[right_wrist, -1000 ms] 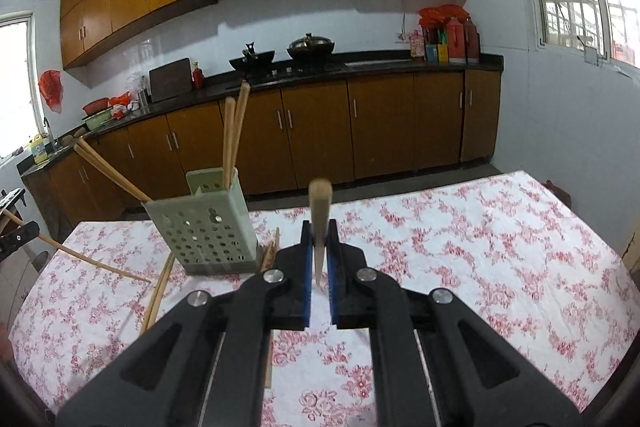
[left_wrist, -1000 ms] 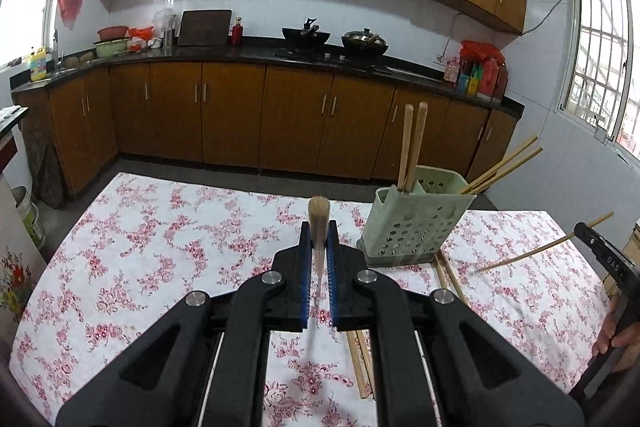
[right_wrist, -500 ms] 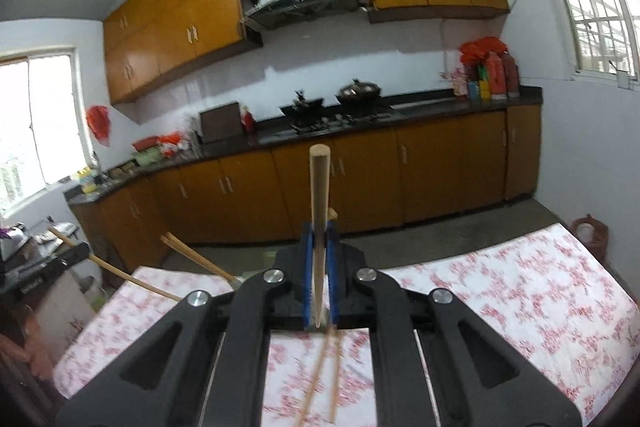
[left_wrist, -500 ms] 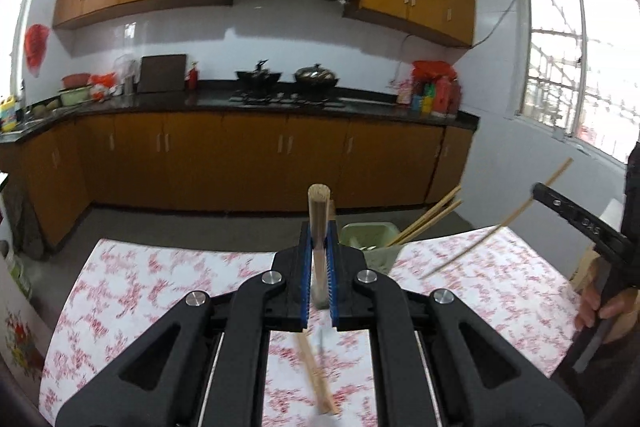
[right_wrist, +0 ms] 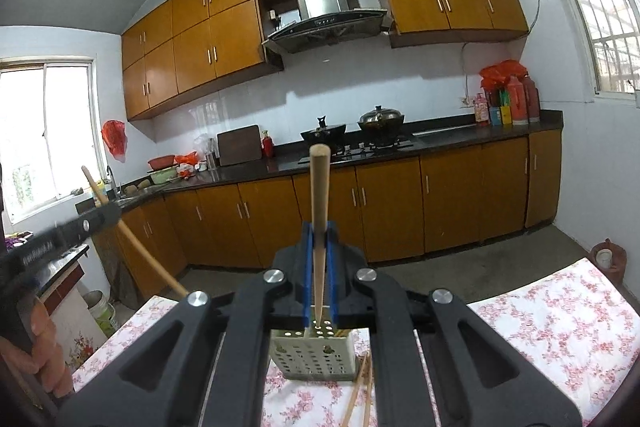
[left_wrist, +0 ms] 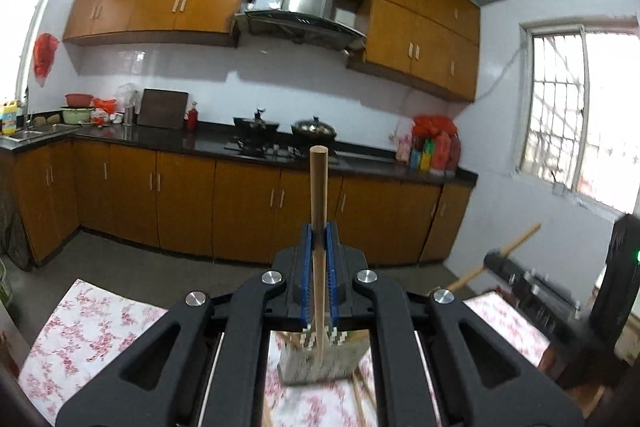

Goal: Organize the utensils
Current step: 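Lift both held chopsticks and lower them into the green holder, then open both tools to release the chopsticks into the holder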

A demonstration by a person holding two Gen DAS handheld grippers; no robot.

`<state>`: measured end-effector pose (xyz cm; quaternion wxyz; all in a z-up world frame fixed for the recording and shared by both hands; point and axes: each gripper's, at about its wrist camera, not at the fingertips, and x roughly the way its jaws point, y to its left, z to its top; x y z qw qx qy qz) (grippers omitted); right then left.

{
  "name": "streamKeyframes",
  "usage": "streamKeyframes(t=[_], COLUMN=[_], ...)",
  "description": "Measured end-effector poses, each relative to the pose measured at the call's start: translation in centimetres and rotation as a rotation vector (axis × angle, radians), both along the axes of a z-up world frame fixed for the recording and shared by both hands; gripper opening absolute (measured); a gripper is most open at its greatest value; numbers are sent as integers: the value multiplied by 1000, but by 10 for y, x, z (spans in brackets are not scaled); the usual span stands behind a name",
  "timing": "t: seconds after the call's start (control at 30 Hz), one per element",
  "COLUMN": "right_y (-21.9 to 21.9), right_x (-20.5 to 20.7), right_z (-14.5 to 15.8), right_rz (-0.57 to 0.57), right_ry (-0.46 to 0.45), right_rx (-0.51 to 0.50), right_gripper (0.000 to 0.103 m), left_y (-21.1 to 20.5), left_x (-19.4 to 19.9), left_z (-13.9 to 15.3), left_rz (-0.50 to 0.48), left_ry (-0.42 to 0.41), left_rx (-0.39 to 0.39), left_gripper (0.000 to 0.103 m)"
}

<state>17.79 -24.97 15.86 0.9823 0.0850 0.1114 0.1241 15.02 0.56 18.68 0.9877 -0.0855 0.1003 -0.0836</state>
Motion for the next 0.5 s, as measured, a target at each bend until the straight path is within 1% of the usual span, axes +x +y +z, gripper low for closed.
streamKeyframes(t=[0.1,0.2,0.37,0.5], right_y=[8,11,14,16], right_x=[14,29,46,53], right_z=[-10,-18,-34,-44], right_rz=[-5,-6,0,2], right_ry=[14,38,82,108], right_rx=[-20,-17,-9,-14], right_gripper=[8,8,8,8], left_y=[-2,-5,-13,-14], left_x=[13,28,42,49], left_z=[-6,-17,-40,-51], left_rz=[36,51,53,47], left_ry=[-7,10,46,77], left_rx=[-20,-31,-5,6], left_gripper=[7,7,7,7])
